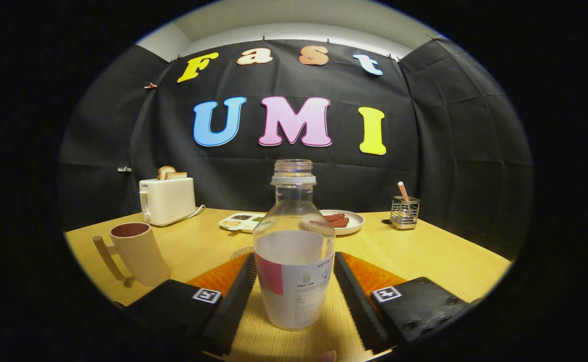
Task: Take the bottle from table, then pour the juice into the cup, finally place the bottle on the coaster
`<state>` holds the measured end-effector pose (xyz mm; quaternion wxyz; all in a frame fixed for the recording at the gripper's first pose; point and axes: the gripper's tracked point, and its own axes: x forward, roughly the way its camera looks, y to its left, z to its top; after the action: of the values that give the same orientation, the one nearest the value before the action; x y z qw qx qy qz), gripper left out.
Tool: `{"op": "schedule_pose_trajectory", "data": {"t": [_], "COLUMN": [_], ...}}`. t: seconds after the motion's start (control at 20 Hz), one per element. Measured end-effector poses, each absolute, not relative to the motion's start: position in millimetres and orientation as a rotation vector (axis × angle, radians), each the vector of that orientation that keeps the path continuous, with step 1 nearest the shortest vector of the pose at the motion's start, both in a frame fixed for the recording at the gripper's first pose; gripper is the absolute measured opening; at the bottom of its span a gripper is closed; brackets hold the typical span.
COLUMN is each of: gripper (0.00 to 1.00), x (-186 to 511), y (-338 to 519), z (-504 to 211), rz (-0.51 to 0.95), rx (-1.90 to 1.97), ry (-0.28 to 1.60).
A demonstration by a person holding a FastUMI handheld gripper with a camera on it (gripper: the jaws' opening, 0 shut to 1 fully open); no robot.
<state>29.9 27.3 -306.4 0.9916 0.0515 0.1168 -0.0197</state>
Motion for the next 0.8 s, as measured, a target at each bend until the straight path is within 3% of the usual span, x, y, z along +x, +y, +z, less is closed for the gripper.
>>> {"op": "schedule_pose_trajectory", "data": {"t": [0.1, 0.4, 0.8], "gripper": [0.77, 0.76, 0.75], "x": [35, 40, 64], "y": [28, 21, 30], "z": [-310, -285, -182], "rz": [-0.049, -0.054, -0.005], "rx": [0.100, 0.067, -0.152], "ry": [0.250, 0.276, 0.222]}}
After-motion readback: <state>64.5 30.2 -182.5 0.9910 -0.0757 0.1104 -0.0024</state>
